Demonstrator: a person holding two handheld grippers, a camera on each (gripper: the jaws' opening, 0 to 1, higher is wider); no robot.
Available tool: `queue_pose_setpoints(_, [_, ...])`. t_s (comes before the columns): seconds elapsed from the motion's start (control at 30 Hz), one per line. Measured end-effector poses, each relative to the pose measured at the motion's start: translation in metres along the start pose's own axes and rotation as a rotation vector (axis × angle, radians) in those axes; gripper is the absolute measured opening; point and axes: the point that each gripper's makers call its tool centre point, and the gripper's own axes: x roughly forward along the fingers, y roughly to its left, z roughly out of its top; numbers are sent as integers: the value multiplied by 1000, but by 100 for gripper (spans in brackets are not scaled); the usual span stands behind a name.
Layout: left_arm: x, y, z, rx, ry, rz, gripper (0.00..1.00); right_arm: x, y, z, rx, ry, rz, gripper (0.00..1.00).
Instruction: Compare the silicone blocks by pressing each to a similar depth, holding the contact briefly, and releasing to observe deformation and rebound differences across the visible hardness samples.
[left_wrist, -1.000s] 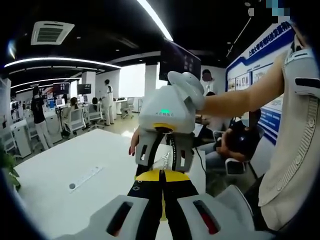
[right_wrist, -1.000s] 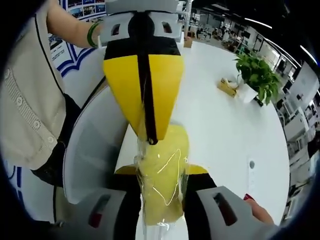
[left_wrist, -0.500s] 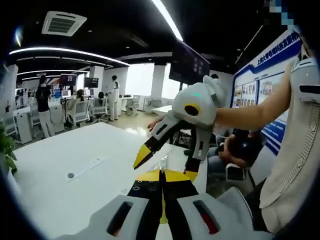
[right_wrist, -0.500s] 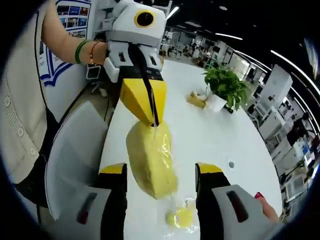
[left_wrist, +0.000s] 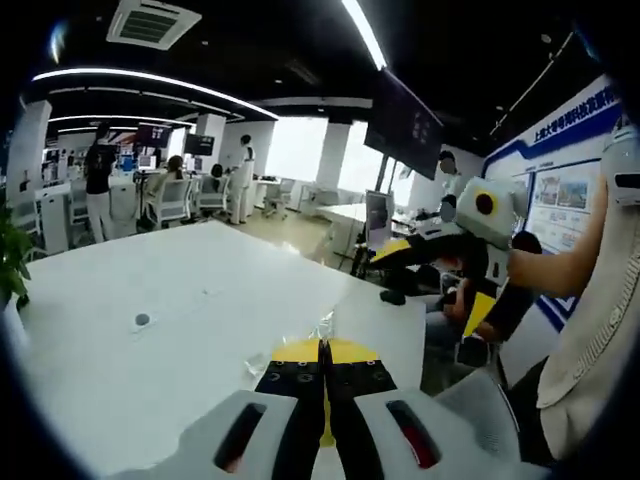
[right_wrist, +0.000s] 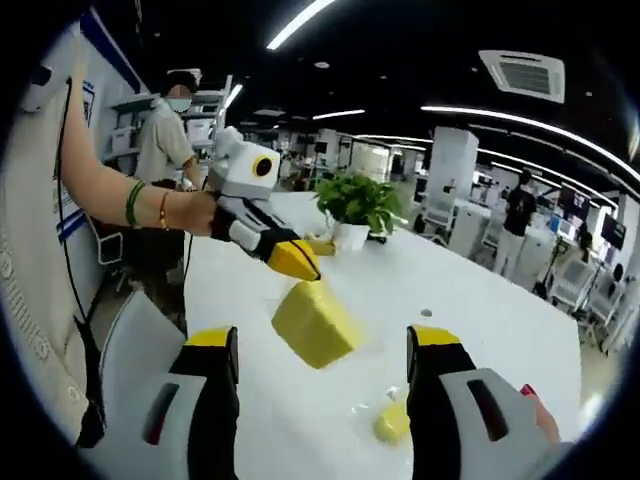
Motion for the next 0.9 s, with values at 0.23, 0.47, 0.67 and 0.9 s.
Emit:
queue_pose_setpoints(0.23, [12,23,-35,-76,41,1,0,-29,5,-46,190,39,-142,62])
queue_pose_setpoints(0.47, [23,25,-69,-161,87,-52,0,-55,10,-71,298,66,-232,60])
queue_pose_setpoints(0.67, [31,44,-95,-276,103,-61,0,-62,11,-80,353,77,-277,59])
queue_pose_setpoints(0.9, [32,91,-101,-265,107,24,0,-65,8,-100,402,124,-303,58])
